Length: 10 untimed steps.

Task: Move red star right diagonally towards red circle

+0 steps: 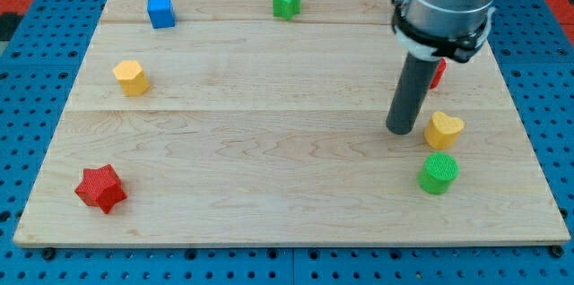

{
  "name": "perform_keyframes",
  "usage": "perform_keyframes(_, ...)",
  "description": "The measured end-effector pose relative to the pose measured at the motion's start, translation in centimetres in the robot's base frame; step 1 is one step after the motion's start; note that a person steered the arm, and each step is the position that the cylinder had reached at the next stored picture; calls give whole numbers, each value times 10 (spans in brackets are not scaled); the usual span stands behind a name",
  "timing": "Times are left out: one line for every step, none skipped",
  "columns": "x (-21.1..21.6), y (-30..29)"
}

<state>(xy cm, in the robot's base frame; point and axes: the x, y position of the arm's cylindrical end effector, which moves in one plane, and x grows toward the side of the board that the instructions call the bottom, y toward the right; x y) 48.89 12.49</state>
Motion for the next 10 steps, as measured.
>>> perform_keyframes(42, -77)
perform_keyframes(96, -164)
perform_keyframes(123, -248)
perform_keyframes(121, -372)
perform_keyframes(93, -384)
perform_keyframes(82, -310)
perform_keyframes(40, -322)
perform_keyframes(31, -269)
perform_keyframes(46, -306)
perform_keyframes(77, -334)
